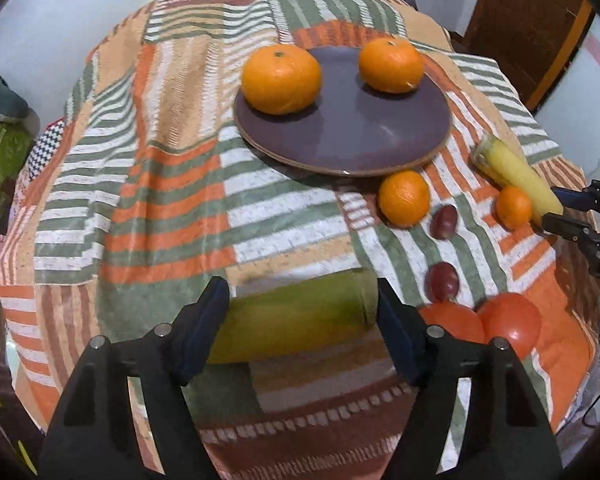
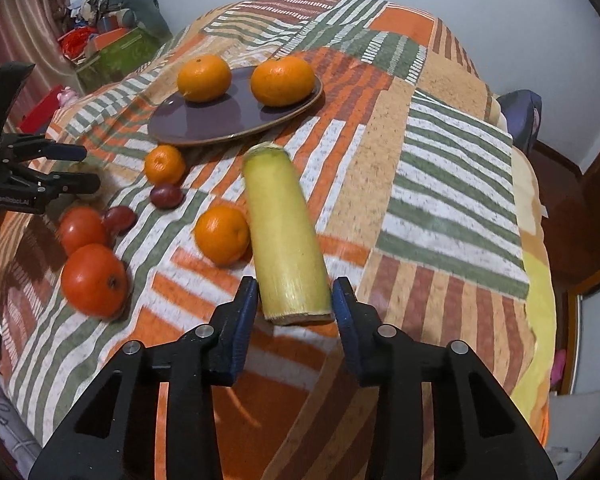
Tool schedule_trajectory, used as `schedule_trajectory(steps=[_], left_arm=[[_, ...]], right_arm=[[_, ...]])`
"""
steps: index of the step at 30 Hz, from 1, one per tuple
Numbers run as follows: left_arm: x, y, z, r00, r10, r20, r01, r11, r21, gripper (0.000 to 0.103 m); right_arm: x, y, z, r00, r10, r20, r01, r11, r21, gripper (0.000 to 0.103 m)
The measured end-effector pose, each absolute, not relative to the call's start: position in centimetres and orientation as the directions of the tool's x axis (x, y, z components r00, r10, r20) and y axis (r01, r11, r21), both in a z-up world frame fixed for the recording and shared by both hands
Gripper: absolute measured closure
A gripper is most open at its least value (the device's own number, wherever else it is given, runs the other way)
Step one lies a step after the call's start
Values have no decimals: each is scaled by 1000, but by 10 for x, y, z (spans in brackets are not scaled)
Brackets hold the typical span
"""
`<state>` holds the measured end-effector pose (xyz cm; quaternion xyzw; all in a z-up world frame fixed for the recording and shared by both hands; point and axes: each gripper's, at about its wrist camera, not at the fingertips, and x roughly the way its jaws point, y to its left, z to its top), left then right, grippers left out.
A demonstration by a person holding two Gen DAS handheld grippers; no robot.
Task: Organize fruits
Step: 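Close right gripper on pale yellow vegetable while left gripper closes on the other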
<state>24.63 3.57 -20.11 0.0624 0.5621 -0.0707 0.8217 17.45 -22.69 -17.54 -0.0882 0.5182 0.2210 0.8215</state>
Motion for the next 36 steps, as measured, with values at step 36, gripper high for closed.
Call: schedule_trajectory(steps=[36], left_arm=[[227, 53, -206, 441, 50, -896, 284, 939, 192, 2]], right_arm=[[197, -211, -193, 347, 271, -898, -423, 900, 108, 62]])
